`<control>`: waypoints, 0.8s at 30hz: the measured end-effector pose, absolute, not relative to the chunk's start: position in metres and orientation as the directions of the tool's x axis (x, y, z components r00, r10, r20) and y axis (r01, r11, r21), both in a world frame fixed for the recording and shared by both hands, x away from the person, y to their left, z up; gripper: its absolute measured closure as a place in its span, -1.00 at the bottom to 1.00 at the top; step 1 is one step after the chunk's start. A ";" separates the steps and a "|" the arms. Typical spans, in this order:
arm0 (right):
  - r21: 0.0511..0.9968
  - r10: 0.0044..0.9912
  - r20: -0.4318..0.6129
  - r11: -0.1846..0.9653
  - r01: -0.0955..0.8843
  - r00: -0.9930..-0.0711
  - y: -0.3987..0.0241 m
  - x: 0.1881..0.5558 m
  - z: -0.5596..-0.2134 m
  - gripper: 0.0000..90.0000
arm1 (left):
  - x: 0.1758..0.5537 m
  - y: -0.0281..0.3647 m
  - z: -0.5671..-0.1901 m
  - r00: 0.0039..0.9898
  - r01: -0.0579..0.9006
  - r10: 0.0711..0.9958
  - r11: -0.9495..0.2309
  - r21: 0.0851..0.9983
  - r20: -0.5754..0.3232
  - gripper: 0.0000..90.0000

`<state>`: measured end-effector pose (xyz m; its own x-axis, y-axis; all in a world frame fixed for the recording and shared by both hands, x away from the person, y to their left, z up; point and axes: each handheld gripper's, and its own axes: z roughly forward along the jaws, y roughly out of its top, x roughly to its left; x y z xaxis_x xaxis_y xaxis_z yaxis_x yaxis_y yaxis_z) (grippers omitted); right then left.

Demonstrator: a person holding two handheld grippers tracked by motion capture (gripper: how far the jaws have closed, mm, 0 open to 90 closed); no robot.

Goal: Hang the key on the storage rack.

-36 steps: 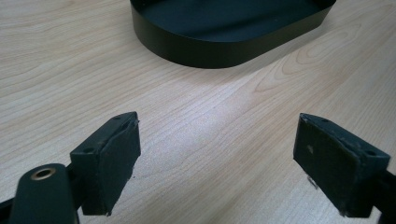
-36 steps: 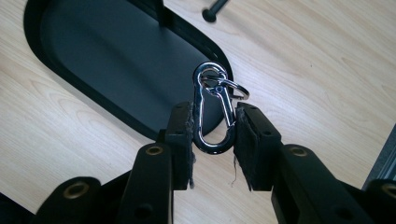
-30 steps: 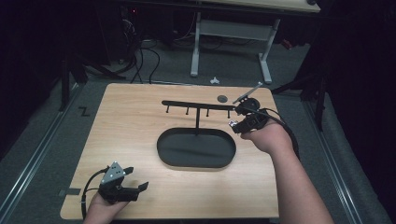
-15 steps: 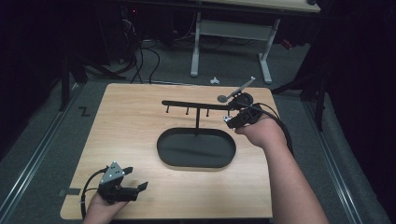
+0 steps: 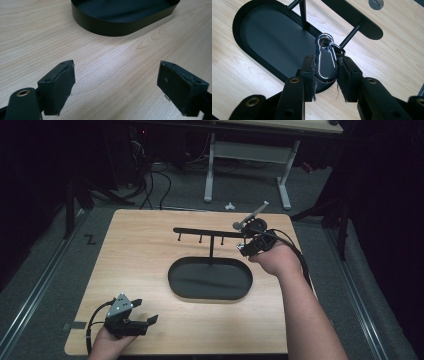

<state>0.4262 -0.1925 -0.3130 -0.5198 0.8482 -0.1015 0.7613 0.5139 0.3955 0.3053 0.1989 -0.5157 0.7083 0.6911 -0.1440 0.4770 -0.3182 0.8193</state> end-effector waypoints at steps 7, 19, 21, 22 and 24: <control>0.392 0.853 -0.095 0.506 0.768 -0.514 -0.193 0.427 -0.318 0.51 | 0.305 0.199 -0.516 0.710 0.477 0.689 -0.321 0.818 -0.144 -0.66; 0.392 0.857 -0.101 0.500 0.772 -0.505 -0.197 0.428 -0.322 0.51 | 0.305 0.198 -0.517 0.712 0.478 0.687 -0.327 0.815 -0.142 -0.66; 0.391 0.855 -0.106 0.506 0.769 -0.508 -0.197 0.429 -0.322 0.51 | 0.305 0.198 -0.517 0.713 0.478 0.687 -0.328 0.815 -0.142 -0.66; 0.393 0.854 -0.108 0.506 0.768 -0.508 -0.197 0.429 -0.322 0.51 | 0.305 0.198 -0.517 0.713 0.478 0.686 -0.328 0.815 -0.143 -0.66; 0.391 0.855 -0.109 0.505 0.769 -0.507 -0.196 0.430 -0.322 0.51 | 0.305 0.198 -0.517 0.713 0.479 0.687 -0.328 0.815 -0.143 -0.66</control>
